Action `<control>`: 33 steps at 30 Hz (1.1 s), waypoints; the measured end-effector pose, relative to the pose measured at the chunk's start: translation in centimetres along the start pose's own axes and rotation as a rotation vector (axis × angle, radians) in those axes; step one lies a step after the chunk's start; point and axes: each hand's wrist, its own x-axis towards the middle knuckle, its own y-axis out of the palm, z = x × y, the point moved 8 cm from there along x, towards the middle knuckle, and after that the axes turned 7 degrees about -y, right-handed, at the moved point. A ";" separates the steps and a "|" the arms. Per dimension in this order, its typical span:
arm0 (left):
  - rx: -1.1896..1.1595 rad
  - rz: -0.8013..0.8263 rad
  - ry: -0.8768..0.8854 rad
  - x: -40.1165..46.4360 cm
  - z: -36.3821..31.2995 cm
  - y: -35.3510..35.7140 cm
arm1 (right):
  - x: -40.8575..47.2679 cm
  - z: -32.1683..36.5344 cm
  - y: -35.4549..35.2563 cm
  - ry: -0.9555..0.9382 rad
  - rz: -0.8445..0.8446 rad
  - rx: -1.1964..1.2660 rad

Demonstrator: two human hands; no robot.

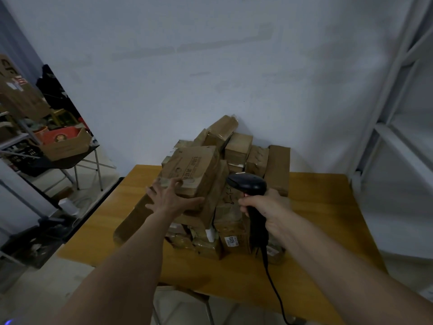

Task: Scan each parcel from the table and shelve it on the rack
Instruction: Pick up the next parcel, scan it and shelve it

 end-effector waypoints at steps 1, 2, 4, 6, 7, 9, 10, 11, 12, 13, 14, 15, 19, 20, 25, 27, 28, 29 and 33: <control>0.003 -0.019 0.011 0.0 0.0 0.0 | -0.1 0.0 0.0 0.001 -0.002 -0.004; 0.007 -0.042 0.022 -0.1 0.0 -0.1 | -0.1 0.0 0.0 0.003 -0.005 -0.003; -0.027 -0.085 0.039 -0.6 -0.3 -0.5 | -0.1 0.0 -0.1 0.007 -0.010 0.007; -0.143 -0.097 0.022 -1.2 -1.1 -1.1 | 0.0 0.2 -0.2 0.009 -0.017 0.013; -0.230 -0.085 0.001 -1.5 -1.6 -1.5 | 0.1 0.4 -0.4 0.005 -0.024 0.014; -0.418 -0.041 -0.035 -2.0 -3.0 -2.4 | 0.2 1.1 -0.8 -0.021 -0.035 0.030; -0.506 -0.002 -0.052 -2.4 -3.8 -2.7 | 0.2 1.5 -1.0 -0.039 -0.038 0.048; -0.602 0.063 -0.071 -2.9 -4.6 -2.9 | 0.3 1.9 -1.2 -0.054 -0.041 0.065; -0.721 0.155 -0.097 -3.6 -5.4 -2.8 | 0.3 2.2 -1.4 -0.067 -0.047 0.080; -0.830 0.266 -0.132 -4.3 -6.1 -2.3 | 0.4 2.5 -1.7 -0.077 -0.058 0.095; -0.918 0.394 -0.160 -5.4 -6.9 -1.7 | 0.4 2.7 -1.9 -0.088 -0.072 0.108; -0.982 0.514 -0.177 -6.6 -7.7 -1.0 | 0.4 2.9 -2.2 -0.102 -0.084 0.119; -1.192 0.804 -0.283 -9.9 -7.9 3.5 | 0.3 2.6 -3.0 -0.117 -0.088 0.141; -1.216 0.862 -0.322 -10.8 -7.6 4.9 | 0.3 2.2 -3.1 -0.106 -0.084 0.131; -1.178 0.949 -0.404 -13.2 -5.8 8.5 | 0.5 -1.4 -3.7 0.039 -0.078 0.067; -1.063 0.884 -0.412 -13.1 -5.0 8.2 | 0.5 -2.9 -3.9 0.113 -0.057 0.000; -0.971 0.835 -0.394 -12.8 -4.7 7.7 | 0.4 -3.7 -4.0 0.151 -0.033 -0.043; -0.871 0.782 -0.365 -12.6 -4.6 7.2 | 0.3 -4.3 -3.9 0.180 -0.016 -0.067; -0.452 0.656 -0.230 -12.0 -5.7 6.0 | 0.0 -5.4 -3.2 0.216 0.018 -0.008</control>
